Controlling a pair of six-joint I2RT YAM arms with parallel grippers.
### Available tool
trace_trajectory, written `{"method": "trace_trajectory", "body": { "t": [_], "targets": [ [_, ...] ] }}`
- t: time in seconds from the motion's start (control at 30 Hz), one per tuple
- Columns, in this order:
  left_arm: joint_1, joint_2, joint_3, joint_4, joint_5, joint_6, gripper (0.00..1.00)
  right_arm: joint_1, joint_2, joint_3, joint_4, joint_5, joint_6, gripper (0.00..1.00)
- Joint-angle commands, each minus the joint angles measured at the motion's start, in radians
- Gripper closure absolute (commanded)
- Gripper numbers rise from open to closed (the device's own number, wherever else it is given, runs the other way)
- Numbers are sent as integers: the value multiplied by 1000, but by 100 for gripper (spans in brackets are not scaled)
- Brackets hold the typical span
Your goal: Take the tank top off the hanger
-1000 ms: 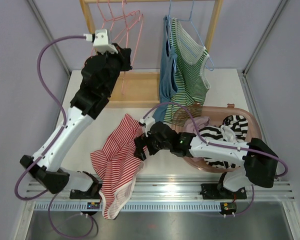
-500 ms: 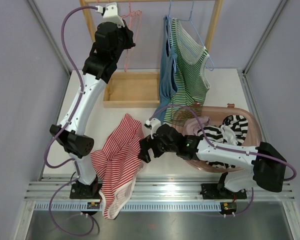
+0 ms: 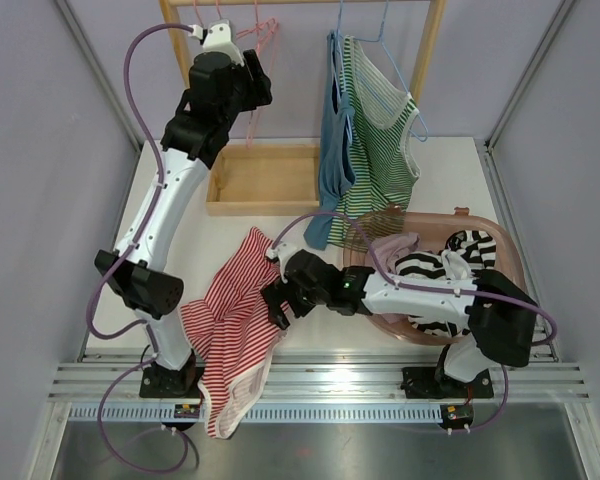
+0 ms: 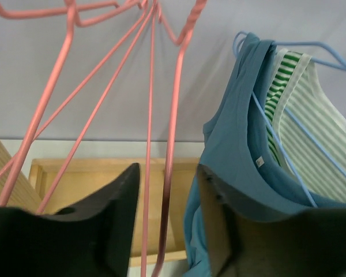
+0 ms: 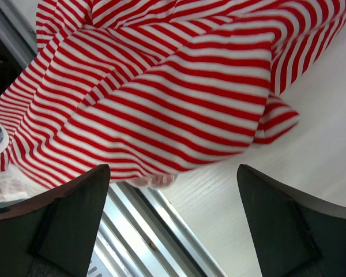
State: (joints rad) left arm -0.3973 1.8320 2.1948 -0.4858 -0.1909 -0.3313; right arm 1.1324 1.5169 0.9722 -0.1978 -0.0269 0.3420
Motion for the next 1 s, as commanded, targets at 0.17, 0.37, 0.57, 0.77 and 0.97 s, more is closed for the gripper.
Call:
{"method": "trace_trajectory", "body": {
  "t": [0.17, 0.37, 0.57, 0.77, 0.97],
  "targets": [
    [2, -244, -95, -48, 10, 8, 3, 38, 219, 249, -92, 42, -100, 0],
    [2, -457, -249, -96, 4, 8, 1, 61, 402, 382, -149, 81, -77, 1],
    [3, -695, -447, -99, -44, 21, 1, 99, 565, 461, -213, 148, -72, 4],
    [2, -878, -584, -114, -91, 18, 1, 99, 504, 418, -187, 225, -70, 99],
    [2, -985, -707, -132, -84, 12, 1, 99, 249, 393, -265, 396, -98, 100]
  ]
}}
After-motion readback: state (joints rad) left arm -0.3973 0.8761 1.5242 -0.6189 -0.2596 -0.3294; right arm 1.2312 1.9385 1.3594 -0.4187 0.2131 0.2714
